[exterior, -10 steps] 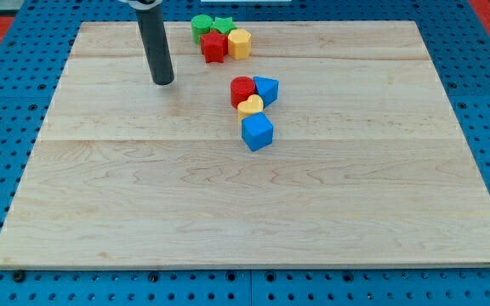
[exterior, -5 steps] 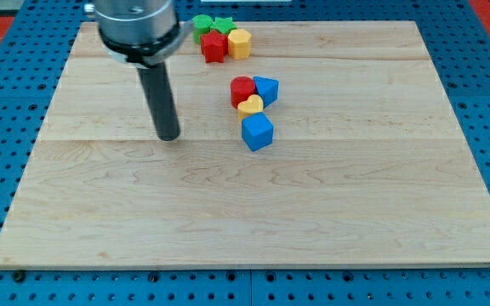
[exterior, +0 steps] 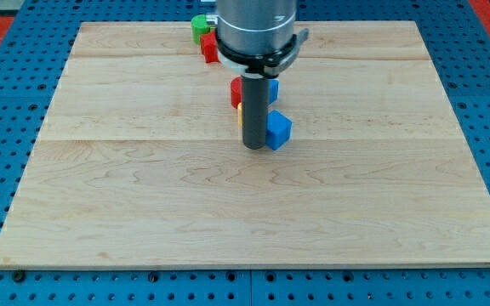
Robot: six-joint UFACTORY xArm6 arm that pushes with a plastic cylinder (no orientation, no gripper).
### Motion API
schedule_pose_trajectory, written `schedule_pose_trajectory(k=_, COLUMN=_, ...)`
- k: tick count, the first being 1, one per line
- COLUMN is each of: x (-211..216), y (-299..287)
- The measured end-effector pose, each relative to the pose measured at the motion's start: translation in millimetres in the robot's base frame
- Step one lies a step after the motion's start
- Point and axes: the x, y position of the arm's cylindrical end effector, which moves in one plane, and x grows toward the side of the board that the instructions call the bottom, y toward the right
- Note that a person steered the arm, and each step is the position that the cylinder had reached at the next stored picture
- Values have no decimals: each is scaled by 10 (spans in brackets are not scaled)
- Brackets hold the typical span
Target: Move the blue triangle parallel to the blue cube
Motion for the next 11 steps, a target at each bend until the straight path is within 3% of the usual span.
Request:
schedule_pose_trajectory(k=6, x=-255, y=707)
schedule_pose_trajectory(k=8, x=-647, y=348)
schedule_pose_trajectory(k=10, x=-771, y=-378)
schedule_pose_trajectory(k=11, x=-1052, y=-413)
